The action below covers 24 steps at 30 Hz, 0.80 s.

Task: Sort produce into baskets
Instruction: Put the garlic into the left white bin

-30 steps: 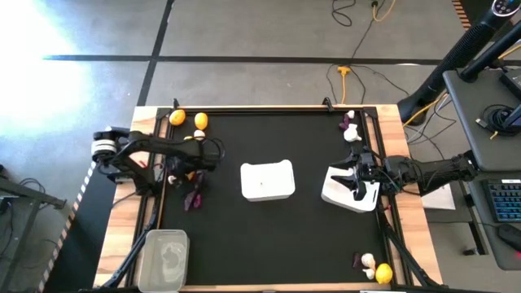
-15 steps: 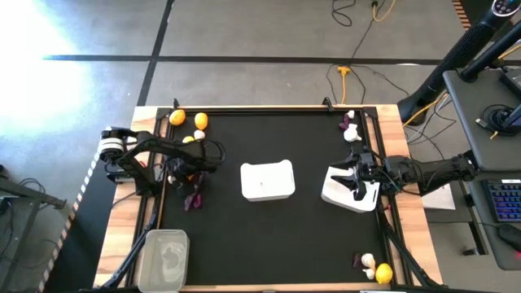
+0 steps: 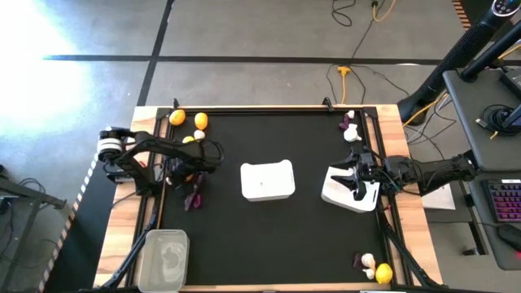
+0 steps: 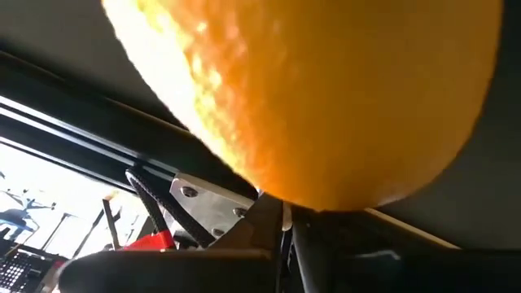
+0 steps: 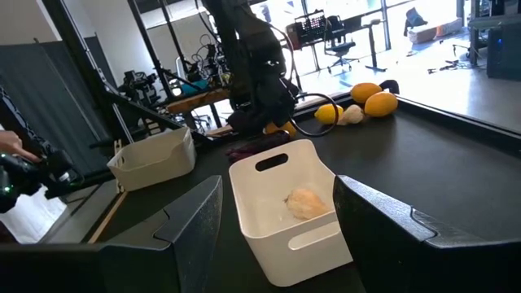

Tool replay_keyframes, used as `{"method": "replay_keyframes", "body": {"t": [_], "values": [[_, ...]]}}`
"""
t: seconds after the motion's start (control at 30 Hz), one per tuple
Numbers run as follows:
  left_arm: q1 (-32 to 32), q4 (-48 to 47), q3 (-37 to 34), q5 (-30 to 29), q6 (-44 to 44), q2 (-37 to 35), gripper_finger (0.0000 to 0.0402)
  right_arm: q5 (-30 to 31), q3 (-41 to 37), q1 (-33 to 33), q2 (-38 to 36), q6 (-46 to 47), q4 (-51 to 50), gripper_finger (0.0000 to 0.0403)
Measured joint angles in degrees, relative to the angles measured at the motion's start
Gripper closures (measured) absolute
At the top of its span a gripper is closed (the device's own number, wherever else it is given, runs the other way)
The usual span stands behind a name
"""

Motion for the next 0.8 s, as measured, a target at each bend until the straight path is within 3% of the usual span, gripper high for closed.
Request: {"method": "replay_keyframes", "body": {"t": [0.4,0.57,0.8], "values": [[0.0,0.1,0.0,0.1,-0.6,-5.9,0.0401,0.0,0.0,0.0,0.0,0.0,0.0,0.0174],[0.0,-0.6,1.2,3.4,-2.6,-8.3,0.0401,0.0,0.0,0.0,0.0,0.0,0.0,0.0174],[-0.2,-10.2,6.3,7.0,-8.3,-9.9,0.0402,0.0,0.0,0.0,0.0,0.0,0.0,0.0174]]}}
